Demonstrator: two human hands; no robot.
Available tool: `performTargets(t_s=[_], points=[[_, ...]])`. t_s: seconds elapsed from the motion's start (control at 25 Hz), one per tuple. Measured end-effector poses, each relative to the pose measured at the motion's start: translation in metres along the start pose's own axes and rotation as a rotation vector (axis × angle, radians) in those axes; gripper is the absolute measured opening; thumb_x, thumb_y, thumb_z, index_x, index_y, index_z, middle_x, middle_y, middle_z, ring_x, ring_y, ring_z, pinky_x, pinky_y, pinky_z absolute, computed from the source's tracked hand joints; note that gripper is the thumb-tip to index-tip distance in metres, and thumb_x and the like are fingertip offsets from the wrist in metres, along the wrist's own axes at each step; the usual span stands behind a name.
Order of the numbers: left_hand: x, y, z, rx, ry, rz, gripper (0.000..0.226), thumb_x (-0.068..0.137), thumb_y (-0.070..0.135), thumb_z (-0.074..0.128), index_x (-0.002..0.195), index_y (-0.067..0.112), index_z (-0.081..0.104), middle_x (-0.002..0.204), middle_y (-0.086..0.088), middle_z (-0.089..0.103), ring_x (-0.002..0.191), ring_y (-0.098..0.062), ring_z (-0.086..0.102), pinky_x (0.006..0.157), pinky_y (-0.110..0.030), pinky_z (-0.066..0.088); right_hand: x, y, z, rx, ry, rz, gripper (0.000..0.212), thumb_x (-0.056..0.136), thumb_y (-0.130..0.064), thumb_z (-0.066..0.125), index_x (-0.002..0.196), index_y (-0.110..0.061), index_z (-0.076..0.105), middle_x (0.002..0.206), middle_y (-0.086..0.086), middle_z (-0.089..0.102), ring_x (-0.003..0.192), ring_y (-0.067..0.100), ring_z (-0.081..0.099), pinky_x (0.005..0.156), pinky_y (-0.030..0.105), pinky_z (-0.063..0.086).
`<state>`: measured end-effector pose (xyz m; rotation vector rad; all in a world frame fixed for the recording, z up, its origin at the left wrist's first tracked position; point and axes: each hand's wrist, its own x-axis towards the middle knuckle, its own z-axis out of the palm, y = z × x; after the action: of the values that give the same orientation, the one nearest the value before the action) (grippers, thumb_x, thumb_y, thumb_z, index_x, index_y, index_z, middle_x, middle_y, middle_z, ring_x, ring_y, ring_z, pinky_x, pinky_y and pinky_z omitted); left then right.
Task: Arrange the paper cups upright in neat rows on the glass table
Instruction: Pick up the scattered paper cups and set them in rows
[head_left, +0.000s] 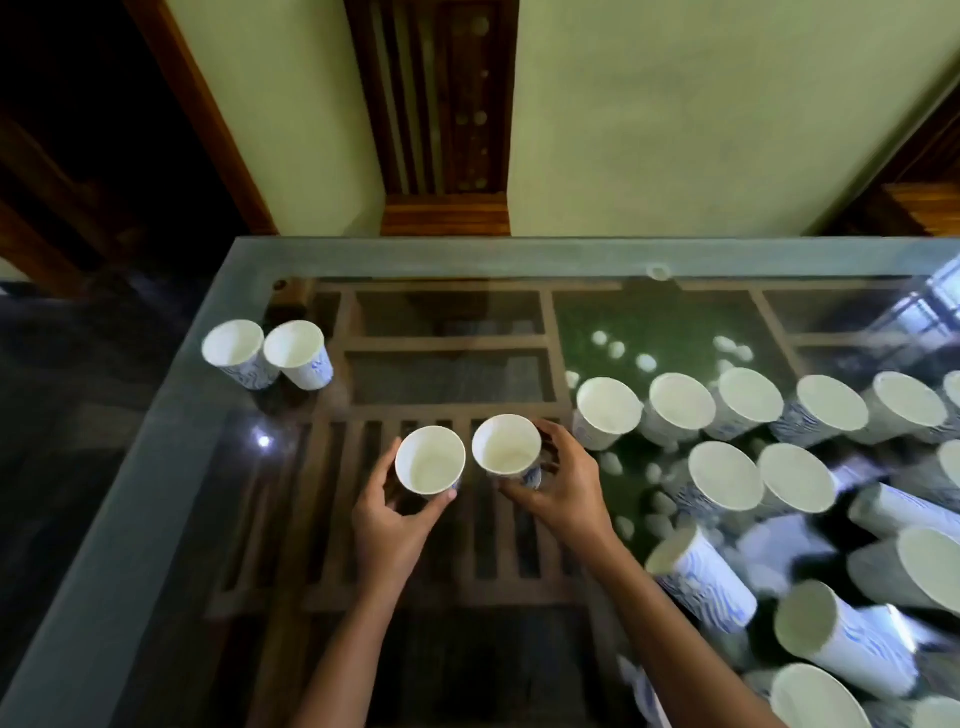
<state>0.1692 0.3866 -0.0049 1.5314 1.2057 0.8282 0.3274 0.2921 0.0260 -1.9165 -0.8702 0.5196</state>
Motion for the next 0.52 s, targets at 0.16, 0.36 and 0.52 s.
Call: performTargets(t_s=[0.16,0.36,0.52], points=[[0.056,0.003,-0.010,-0.022,0.041,0.018,0.080,0.057,0.012,0.086,0.128,0.018,0.050,0.127,0.002,0.054,0.121,-0.020,0.050,0.097,-0.040,0.047,0.031,-0.010,0.040,0.106,0.079,0.036,0.077,0.061,-0.014,0.084,0.129,-0.012,0.048,0.125,0.000,0.056,0.109,0.011,0.056,0.087,0.017,0.047],[0.122,0.003,-0.001,-0.073,0.101,0.041,0.079,0.058,0.008,0.085,0.127,0.018,0.050,0.124,-0.001,0.057,0.117,-0.021,0.054,0.097,-0.047,0.047,0.085,-0.020,0.081,0.177,0.126,0.024,0.077,0.062,-0.015,0.085,0.129,-0.014,0.047,0.126,0.000,0.055,0.112,0.010,0.055,0.090,0.026,0.051],[0.152,-0.006,0.004,-0.091,0.141,0.026,0.078,0.059,0.010,0.085,0.128,0.018,0.050,0.128,-0.004,0.057,0.118,-0.018,0.053,0.098,-0.045,0.047,0.112,-0.014,0.102,0.156,0.170,0.024,0.075,0.061,-0.018,0.086,0.126,-0.022,0.047,0.121,-0.010,0.052,0.105,-0.003,0.050,0.075,0.003,0.043]])
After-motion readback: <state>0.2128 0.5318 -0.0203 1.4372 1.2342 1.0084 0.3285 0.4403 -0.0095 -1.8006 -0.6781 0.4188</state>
